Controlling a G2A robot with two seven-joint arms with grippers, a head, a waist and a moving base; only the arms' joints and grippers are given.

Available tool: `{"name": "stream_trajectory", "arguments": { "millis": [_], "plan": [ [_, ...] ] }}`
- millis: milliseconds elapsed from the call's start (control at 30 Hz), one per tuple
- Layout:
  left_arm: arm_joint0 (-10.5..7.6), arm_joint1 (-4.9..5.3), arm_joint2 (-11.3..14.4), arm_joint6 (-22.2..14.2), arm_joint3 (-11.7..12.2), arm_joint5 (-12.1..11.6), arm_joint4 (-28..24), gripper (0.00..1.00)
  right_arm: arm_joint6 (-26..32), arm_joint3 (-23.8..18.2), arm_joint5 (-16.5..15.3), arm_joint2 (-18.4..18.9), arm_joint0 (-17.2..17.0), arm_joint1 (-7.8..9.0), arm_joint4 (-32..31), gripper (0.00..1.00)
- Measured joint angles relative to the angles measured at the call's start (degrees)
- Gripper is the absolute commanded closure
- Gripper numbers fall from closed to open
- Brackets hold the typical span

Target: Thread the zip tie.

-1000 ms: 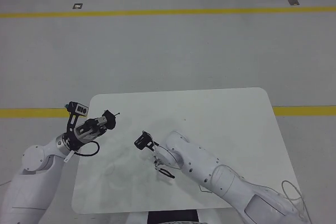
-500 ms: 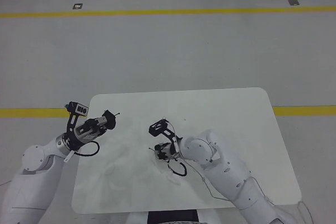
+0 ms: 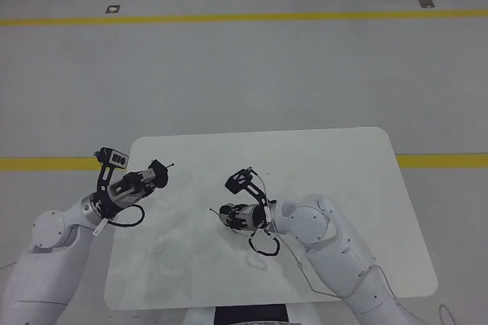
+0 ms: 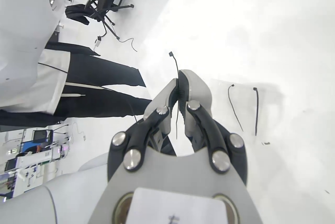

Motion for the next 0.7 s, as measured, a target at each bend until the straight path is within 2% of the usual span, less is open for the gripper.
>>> {"name": "stream_trajectory", "arguments": {
  "millis": [100, 300, 433, 500, 700],
  "plan": [
    [0.0, 0.0, 0.0, 0.0, 0.0, 0.0, 0.0, 1.0, -3.71, 0.75, 0.86, -0.06, -0.51, 0.0, -0.28, 1.0],
    [0.0, 0.0, 0.0, 0.0, 0.0, 0.0, 0.0, 1.0, -18.68, 0.65, 5.21, 1.19, -1.09, -0.34, 0.67, 1.0],
    [0.0, 0.0, 0.0, 0.0, 0.0, 0.0, 0.0, 1.0, -30.34, 0.13, 8.73, 2.04, -2.6, -0.9, 4.65, 1.0],
    [0.0, 0.0, 0.0, 0.0, 0.0, 0.0, 0.0, 1.0, -34.57, 0.06, 8.73, 2.09, -3.16, -1.19, 7.57, 1.0],
    [0.0, 0.0, 0.0, 0.0, 0.0, 0.0, 0.0, 1.0, -45.24, 0.97, 5.41, 1.29, -3.67, -2.4, 20.44, 1.0]
  ]
}}
